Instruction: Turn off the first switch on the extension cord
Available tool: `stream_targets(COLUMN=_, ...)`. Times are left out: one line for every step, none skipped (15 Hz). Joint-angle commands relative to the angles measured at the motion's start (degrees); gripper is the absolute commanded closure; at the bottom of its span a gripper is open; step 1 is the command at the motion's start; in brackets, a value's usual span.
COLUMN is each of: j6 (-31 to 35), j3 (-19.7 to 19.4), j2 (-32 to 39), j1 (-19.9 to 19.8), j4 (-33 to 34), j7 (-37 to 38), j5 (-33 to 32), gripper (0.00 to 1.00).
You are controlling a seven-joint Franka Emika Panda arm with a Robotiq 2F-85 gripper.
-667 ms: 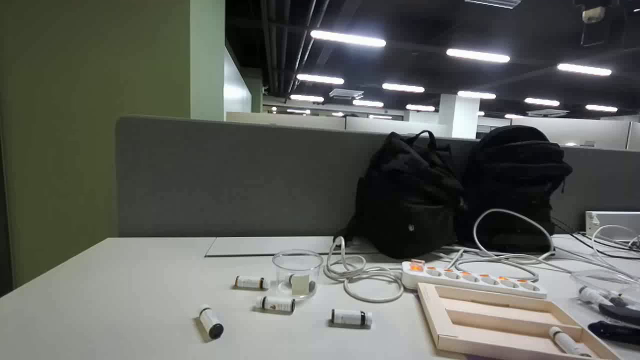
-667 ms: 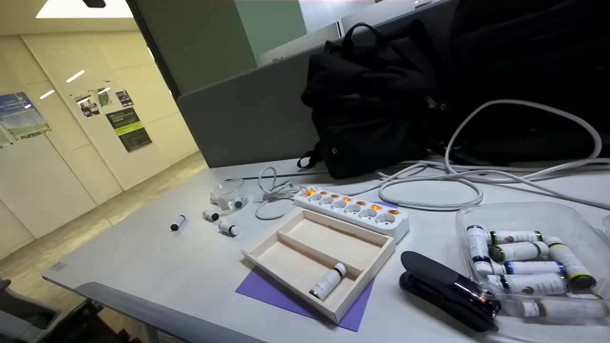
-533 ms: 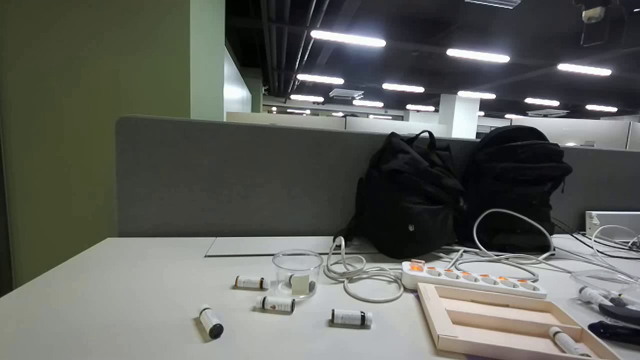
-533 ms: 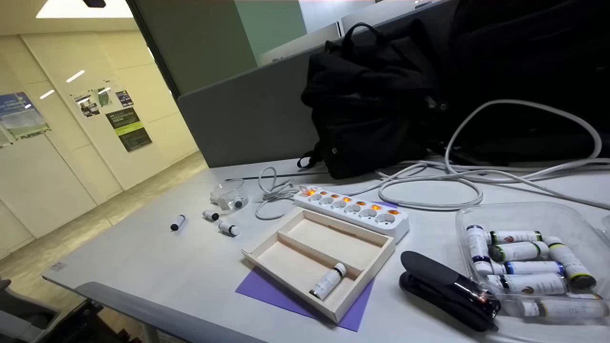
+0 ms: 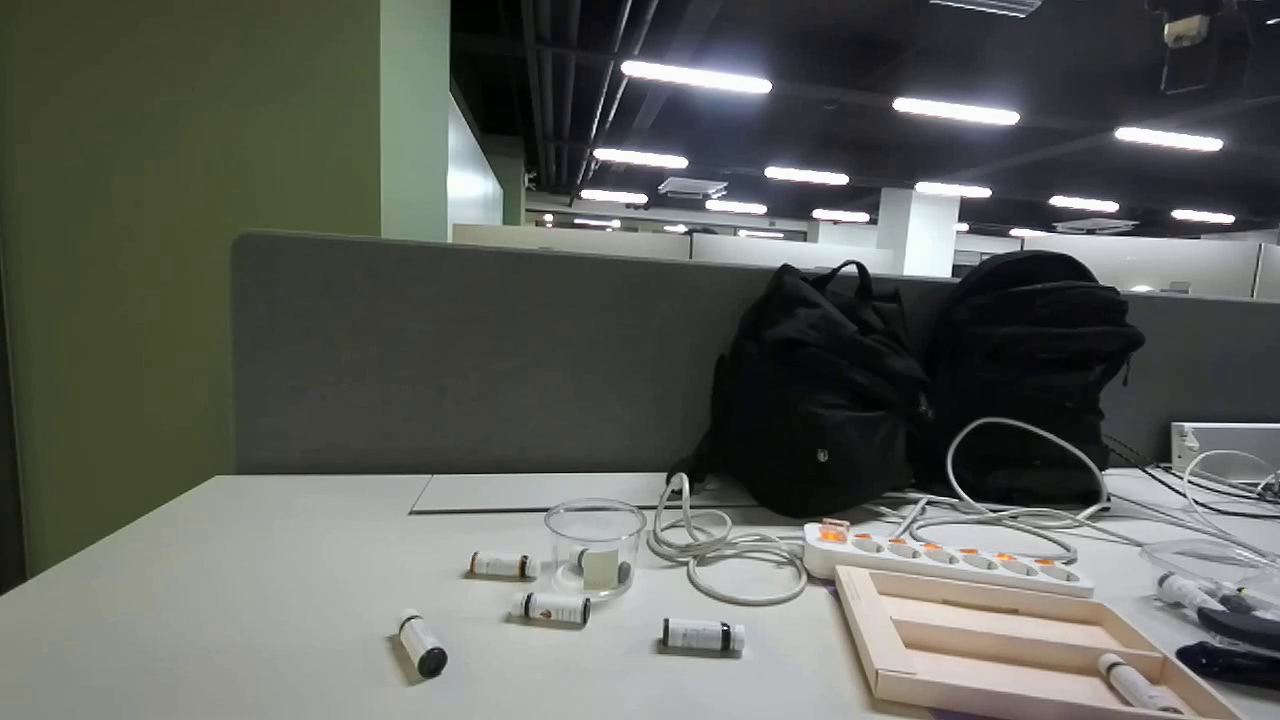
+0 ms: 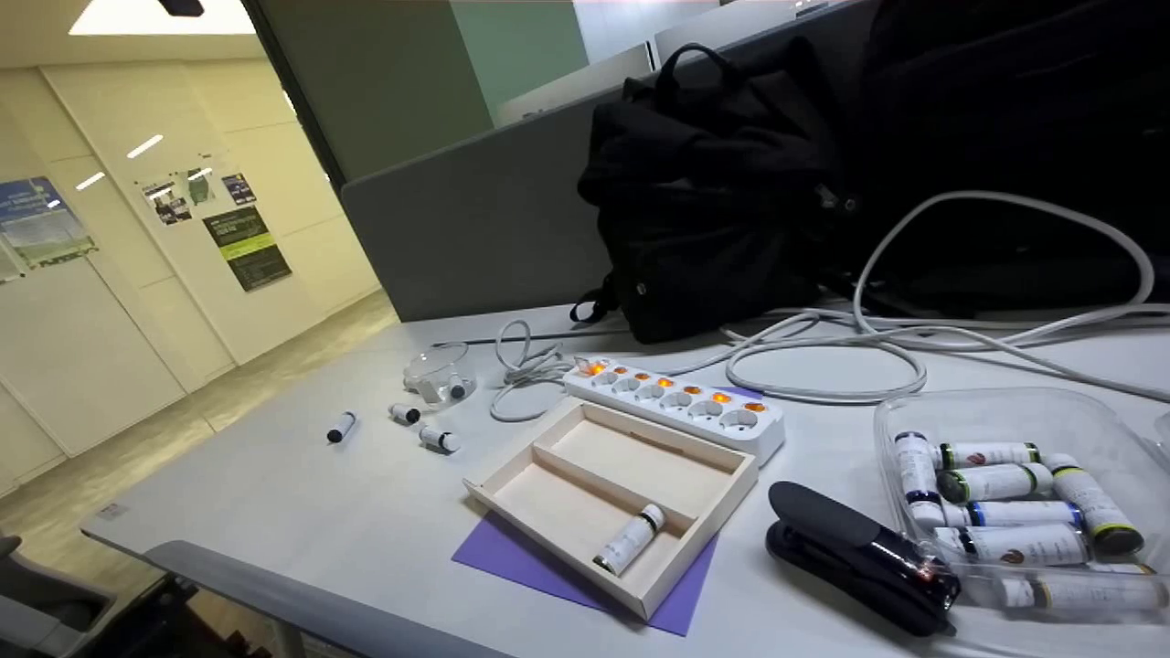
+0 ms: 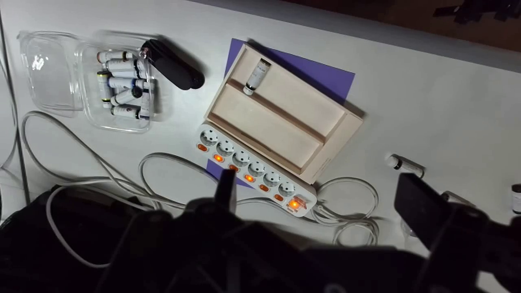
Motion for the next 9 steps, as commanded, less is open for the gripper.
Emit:
stream_targets(j6=8.9, j3=0.3, j2=7.5, j1=1.5, j4=-2.8, j7=2.8, j5=0.7, gripper=0.00)
stream_targets(j6=12.9, j3=0.6, j2=10.5, j1=2.0, j4=-3.8, j7=3.4, j5=1.5, gripper=0.00)
stream_targets(j6=16.2, j3=0.5, j2=13.3, j1=2.9, j4=-4.5, j7=3.5, j5=3.2, gripper=0.00)
stream_targets(j6=19.7, j3=0.8, j2=16.7, j1=3.8, j4=-5.1, j7=3.5, j5=4.8, gripper=0.00)
stream_targets(j6=23.4, j3=1.1, j2=20.5, j1=4.8, j4=-5.5, j7=3.4, j5=6.6, gripper=0.00)
stream_targets(j6=27.3, j3=1.7, j2=24.5, j1=5.8, j4=-5.4, j7=3.2, j5=8.3, gripper=0.00)
stream_targets(j6=30.8, j3=2.1, j2=28.8, j1=6.8, j4=-4.7, j7=2.8, j5=10.1, gripper=0.00)
stream_targets(j6=34.0, j3=2.6, j2=32.9, j1=7.8, j4=-3.7, j7=2.4, j5=11.7, gripper=0.25)
stream_targets(j6=37.0, j3=3.4, j2=36.9, j1=8.2, j4=-2.5, j7=2.7, j5=12.6, gripper=0.27)
